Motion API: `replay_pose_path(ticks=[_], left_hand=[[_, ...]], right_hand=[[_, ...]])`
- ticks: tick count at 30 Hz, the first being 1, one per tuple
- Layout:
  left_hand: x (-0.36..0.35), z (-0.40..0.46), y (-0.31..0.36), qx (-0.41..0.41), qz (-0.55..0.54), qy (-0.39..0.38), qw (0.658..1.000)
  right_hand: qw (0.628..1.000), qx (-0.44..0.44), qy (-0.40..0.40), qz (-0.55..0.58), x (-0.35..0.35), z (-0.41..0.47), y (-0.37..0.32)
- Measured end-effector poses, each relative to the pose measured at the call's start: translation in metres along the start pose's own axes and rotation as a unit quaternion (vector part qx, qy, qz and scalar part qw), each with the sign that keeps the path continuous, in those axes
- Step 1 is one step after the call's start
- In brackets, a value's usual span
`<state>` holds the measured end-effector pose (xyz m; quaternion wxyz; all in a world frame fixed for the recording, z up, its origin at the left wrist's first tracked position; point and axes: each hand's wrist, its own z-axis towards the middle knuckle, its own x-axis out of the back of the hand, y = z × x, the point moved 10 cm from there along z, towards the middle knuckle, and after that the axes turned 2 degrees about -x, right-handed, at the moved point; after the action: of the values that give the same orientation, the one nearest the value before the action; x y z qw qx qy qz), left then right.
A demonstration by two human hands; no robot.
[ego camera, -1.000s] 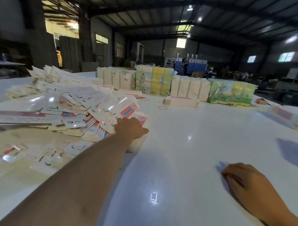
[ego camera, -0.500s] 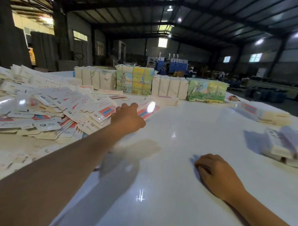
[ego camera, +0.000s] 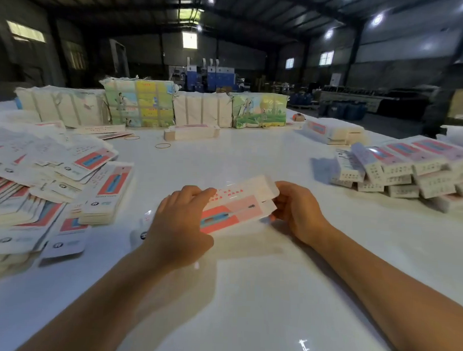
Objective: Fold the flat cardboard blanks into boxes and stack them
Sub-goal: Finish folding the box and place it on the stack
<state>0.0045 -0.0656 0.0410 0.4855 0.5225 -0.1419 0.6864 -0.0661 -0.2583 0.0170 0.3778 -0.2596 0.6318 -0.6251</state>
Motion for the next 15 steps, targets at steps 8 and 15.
replay_pose_path(ticks=[8,15], left_hand=[[0.0,-0.004,0.01,-0.041,0.067,0.013,0.997],[0.011,0.001,0.012,-0.057,0.119,0.051,0.99]], right_hand=[[0.997,0.024,-0.071,-0.021,-0.02,-0.01,-0.004],[0.991,0.06,-0.076,-0.094,-0.025,-0.014,-0.009]])
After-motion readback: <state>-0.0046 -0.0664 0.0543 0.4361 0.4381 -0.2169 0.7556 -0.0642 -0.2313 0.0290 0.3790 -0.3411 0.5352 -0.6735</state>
